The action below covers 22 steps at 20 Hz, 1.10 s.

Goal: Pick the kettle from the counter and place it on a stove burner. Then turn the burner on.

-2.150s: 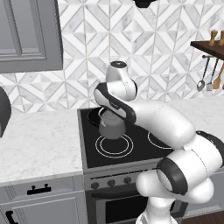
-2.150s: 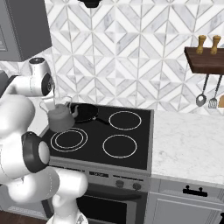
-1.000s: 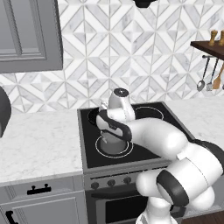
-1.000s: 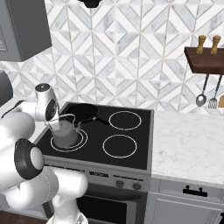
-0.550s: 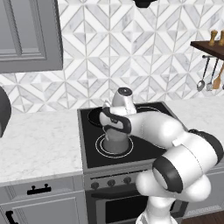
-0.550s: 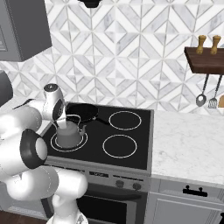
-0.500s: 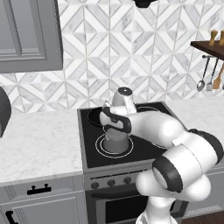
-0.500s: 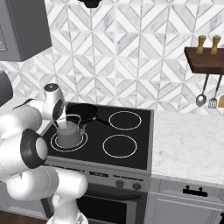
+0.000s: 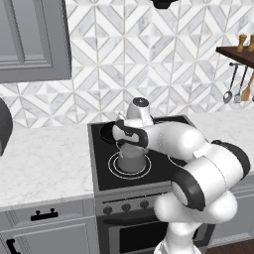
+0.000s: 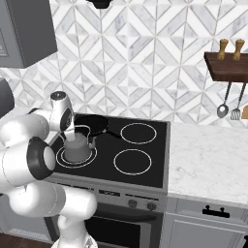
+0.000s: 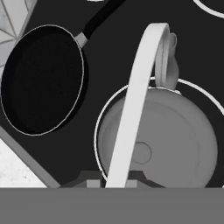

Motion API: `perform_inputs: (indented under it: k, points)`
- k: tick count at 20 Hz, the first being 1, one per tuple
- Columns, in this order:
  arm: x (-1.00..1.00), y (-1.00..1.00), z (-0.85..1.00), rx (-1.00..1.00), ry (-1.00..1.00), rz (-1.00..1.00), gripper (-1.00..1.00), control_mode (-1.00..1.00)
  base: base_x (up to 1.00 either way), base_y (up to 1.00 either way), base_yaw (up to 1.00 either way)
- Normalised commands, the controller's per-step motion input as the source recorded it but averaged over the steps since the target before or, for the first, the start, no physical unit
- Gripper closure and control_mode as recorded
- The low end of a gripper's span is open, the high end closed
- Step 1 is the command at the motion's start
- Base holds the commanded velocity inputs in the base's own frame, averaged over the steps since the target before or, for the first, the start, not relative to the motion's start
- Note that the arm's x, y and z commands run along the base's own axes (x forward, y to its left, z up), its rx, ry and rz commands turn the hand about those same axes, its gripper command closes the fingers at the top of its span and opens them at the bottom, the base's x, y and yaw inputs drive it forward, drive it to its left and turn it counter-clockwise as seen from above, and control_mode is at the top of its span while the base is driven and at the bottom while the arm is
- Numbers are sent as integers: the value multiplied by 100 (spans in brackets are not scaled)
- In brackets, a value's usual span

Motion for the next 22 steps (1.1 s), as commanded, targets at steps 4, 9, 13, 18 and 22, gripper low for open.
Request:
perform_inputs:
  k: [4,9,13,18,22]
  points:
    - [0,18,-1,0,1,-1,100,-100,0,0,0]
    - [0,15,0,0,0,-1,100,-100,0,0,0]
    - [0,0,0,0,0,0,-100,-100,0,0,0]
    - [0,0,7,0,0,0,-100,-100,0,0,0]
    - [0,0,67,0,1,0,-100,-100,0,0,0]
